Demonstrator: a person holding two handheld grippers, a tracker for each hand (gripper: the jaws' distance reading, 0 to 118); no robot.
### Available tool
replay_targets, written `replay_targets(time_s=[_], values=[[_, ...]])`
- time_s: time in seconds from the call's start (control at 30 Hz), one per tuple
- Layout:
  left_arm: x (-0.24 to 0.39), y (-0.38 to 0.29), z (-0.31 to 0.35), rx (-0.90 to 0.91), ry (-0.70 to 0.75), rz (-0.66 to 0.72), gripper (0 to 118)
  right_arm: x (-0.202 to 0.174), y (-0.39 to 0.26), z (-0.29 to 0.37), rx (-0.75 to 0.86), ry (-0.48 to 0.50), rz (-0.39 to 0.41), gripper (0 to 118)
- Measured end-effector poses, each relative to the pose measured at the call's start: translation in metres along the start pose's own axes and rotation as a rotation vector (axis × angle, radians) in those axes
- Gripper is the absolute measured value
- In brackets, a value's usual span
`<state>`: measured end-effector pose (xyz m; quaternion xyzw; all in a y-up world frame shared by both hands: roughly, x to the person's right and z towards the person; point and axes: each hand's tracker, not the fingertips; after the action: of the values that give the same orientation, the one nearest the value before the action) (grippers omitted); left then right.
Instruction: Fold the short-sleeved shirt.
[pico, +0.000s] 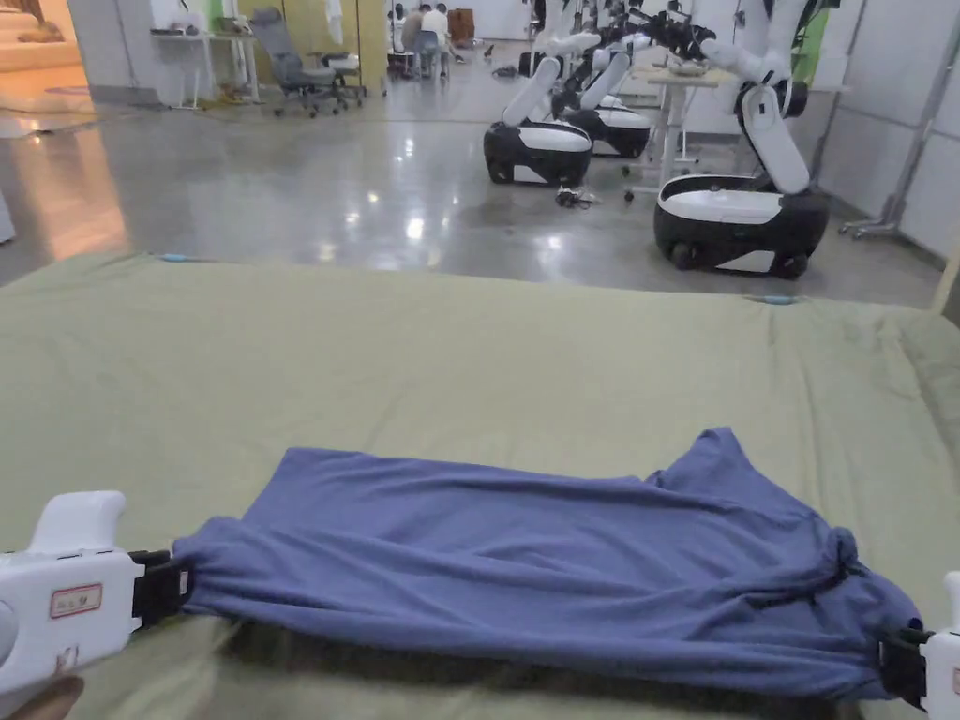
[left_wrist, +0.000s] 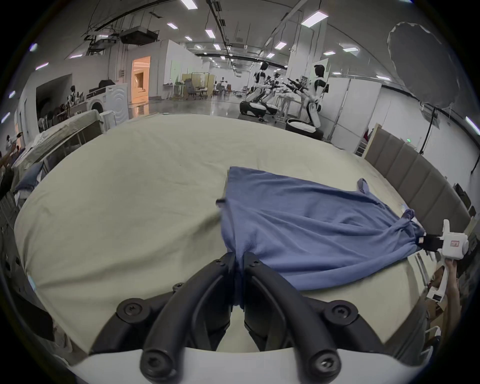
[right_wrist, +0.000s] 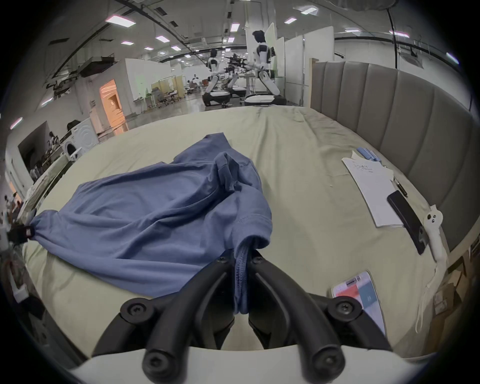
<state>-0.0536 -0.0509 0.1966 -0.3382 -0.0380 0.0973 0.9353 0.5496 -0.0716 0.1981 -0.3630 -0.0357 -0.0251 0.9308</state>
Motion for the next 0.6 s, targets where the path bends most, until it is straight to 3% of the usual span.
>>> replay_targets(time_s=[0.23,0.43,0.47,0.5,0.53,0.6], values=[[0.002,-0.073,0.039,-0.034,-0.045,0.027,7,0.007,-0.061,0.052,-0.003,0.035,-0.071,8],[-0.003,-0.091,0.026,-0.057,-0.042,0.014,8,0.008,-0.067,0.046,-0.020,0.030,-0.034,9],[-0.007,-0.090,0.023,-0.044,-0.051,0.008,13,0.008,-0.066,0.041,-0.017,0.031,-0.027,22],[-0.011,-0.089,0.022,-0.036,-0.055,0.019,28,0.009,-0.066,0.037,-0.007,0.035,-0.023,39],[-0.012,-0.088,0.023,-0.012,-0.050,0.049,38,0.009,-0.064,0.034,-0.006,0.029,-0.027,47],[-0.023,-0.083,0.028,0.050,-0.043,0.120,42,0.014,-0.063,0.037,0.010,0.016,-0.050,51]])
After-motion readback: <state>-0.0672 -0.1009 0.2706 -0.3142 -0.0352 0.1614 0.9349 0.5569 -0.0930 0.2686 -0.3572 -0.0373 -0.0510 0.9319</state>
